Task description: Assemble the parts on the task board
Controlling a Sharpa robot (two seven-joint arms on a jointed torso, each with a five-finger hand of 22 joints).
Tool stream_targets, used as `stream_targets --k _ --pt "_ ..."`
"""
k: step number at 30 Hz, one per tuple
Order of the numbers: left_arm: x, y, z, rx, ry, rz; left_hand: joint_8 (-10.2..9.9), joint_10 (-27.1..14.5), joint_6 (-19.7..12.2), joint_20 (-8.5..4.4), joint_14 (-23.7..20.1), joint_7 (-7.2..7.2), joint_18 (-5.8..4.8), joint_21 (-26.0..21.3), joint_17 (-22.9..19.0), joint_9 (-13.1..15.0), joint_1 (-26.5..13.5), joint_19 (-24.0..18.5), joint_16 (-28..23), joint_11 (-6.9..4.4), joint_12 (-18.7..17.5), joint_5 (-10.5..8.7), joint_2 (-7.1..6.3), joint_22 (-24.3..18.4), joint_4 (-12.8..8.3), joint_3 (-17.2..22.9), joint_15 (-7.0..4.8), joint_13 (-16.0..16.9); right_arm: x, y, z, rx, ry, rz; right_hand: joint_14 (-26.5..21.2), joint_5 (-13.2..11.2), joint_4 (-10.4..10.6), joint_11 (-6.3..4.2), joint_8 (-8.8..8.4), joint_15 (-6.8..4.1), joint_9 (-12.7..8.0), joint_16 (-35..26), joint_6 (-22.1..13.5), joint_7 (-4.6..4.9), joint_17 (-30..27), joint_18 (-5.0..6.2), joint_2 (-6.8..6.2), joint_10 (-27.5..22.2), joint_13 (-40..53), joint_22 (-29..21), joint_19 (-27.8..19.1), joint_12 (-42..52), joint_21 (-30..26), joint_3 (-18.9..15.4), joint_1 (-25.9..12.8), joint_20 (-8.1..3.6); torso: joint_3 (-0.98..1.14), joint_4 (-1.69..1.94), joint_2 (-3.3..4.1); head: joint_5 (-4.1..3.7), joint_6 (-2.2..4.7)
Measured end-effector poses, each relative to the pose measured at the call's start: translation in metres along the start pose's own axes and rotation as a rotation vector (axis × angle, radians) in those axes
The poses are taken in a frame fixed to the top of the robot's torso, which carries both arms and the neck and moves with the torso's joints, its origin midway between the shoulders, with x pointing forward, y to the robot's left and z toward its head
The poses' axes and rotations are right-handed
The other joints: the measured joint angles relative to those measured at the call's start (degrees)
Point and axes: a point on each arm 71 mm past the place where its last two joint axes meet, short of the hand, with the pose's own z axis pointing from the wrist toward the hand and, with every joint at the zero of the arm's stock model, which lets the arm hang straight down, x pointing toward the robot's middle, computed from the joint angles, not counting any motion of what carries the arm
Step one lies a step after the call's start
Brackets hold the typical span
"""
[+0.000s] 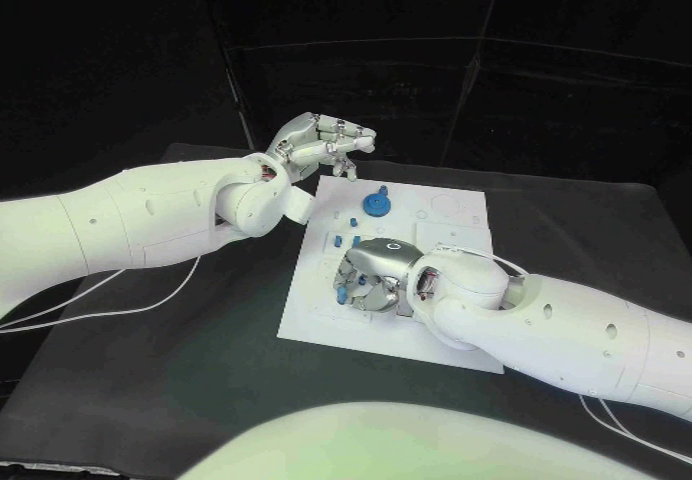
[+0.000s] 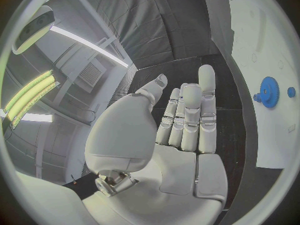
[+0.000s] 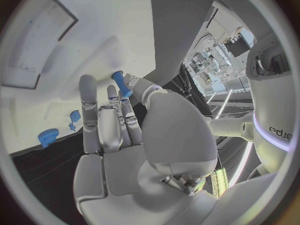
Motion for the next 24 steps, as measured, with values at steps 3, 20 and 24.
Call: stream_targets --k 3,20,24 --pt "0.0 0.0 0.0 0.0 0.0 0.0 0.0 0.0 0.0 0.0 0.0 0.0 0.0 0.0 0.0 0.0 0.0 0.0 0.0 0.0 0.0 0.0 0.0 0.0 0.0 0.0 0.0 0.0 0.0 0.0 0.0 -0.001 0.0 0.0 0.0 0.3 0.1 0.0 0.0 0.0 0.0 0.0 -0.2 -0.22 0.0 0.0 -0.38 0.0 0.1 -0.1 0.0 0.0 0.0 -0.7 -0.4 0.01 0.0 0.01 0.0 -0.03 0.0" --pt "-0.001 0.0 0.0 -0.001 -0.001 0.0 0.0 -0.2 -0.2 0.0 0.0 -0.21 0.01 0.0 -0.1 0.0 0.2 0.0 0.0 -0.21 0.0 0.0 0.24 -0.1 -0.2 -0.2 0.0 0.0 -0.004 -0.003 -0.004 -0.01 -0.062 0.009 0.0 -0.4 0.0 0.02 0.0 0.0 0.0 -1.2 -5.7 -0.43 -1.7 0.93 -0.58 -4.7 0.2 -3.0 -1.1 0.1 -2.3 -6.1 -0.6 0.33 0.03 0.04 -0.03 -0.18 0.16" --pt "-0.001 0.0 -0.001 -0.001 -0.002 0.001 0.0 -0.2 -0.2 0.0 0.0 -0.21 0.0 0.0 -0.2 0.0 0.2 0.0 0.0 -0.21 0.0 0.0 0.24 -0.1 -0.2 -0.2 0.0 0.0 -0.009 -0.008 -0.014 -0.01 -0.123 0.017 -0.2 -0.4 -0.1 0.24 0.0 0.21 0.1 -2.8 -7.6 -0.25 -4.2 0.93 0.13 -7.6 0.3 -3.7 -1.1 1.3 -3.2 -9.3 0.1 0.33 0.04 -0.01 -0.07 -0.51 0.41"
